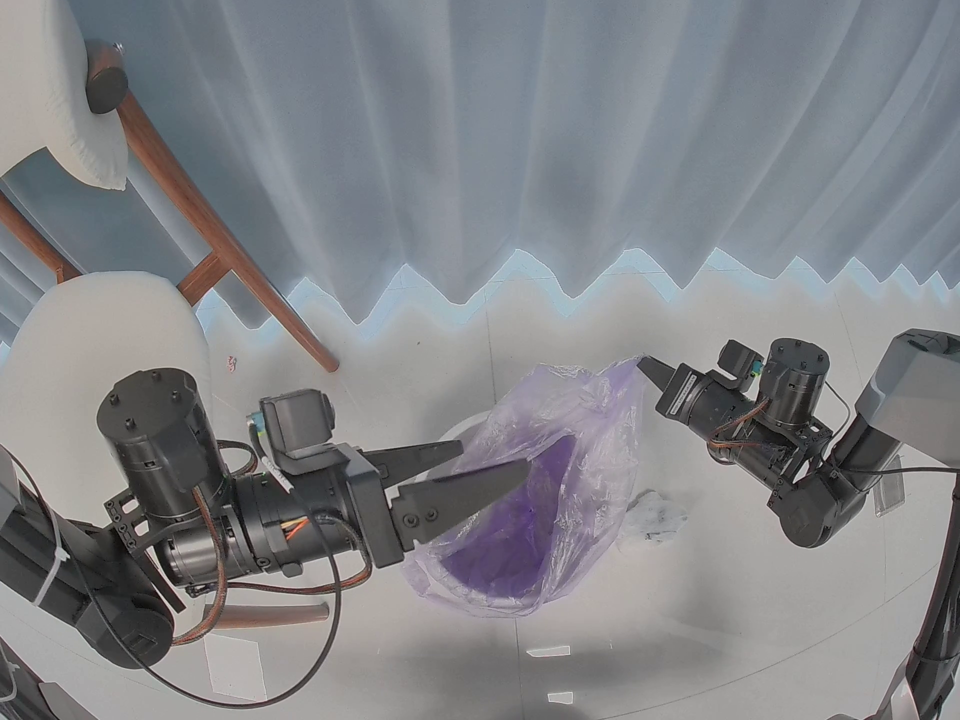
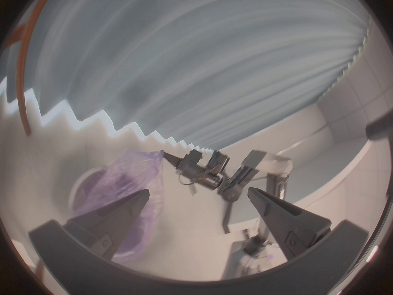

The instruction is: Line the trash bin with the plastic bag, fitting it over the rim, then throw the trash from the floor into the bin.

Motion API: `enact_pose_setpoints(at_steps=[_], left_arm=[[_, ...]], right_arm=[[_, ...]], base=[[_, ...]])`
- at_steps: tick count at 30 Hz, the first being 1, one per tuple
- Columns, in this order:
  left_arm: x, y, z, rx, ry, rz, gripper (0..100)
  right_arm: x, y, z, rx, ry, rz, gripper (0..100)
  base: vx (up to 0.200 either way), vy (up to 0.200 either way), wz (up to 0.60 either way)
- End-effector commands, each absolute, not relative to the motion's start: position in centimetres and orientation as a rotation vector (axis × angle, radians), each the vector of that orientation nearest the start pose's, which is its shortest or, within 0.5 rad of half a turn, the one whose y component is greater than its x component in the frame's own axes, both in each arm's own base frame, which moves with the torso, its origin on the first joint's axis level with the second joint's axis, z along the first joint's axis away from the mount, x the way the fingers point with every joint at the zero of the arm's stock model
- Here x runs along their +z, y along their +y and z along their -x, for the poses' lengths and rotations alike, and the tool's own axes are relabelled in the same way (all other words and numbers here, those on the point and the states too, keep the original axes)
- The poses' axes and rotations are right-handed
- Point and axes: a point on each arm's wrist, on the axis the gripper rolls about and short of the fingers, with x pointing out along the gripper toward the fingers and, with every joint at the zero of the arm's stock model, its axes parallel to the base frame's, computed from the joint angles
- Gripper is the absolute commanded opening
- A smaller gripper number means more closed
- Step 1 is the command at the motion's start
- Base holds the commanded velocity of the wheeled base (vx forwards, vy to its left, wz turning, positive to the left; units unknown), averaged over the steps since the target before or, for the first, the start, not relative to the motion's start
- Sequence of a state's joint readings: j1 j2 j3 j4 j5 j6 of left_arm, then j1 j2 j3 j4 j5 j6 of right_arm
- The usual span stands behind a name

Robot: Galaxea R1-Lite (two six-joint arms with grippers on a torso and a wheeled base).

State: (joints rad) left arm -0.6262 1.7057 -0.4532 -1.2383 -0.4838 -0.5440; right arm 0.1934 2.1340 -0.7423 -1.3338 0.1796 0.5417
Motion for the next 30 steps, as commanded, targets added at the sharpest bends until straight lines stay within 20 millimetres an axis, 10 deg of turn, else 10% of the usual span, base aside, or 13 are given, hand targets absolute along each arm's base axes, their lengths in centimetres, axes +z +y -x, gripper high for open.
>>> enact_pose_setpoints(at_steps=[1, 12, 30], left_arm=[[13.5, -14.6, -20.8, -1.003, 0.333, 0.253, 100], [6.8, -13.8, -23.2, -0.877, 0.379, -0.03, 100], [5.6, -17.8, -28.5, -0.751, 0.2, -0.127, 100]], right_arm=[[7.8, 7.2, -36.3, 0.341, 0.185, -0.542, 0], [7.9, 8.0, -35.8, 0.362, 0.193, -0.532, 0], [9.0, 8.7, -34.9, 0.393, 0.169, -0.53, 0]], base=[[0.0, 0.0, 0.0], [0.0, 0.0, 0.0], [0.0, 0.0, 0.0]])
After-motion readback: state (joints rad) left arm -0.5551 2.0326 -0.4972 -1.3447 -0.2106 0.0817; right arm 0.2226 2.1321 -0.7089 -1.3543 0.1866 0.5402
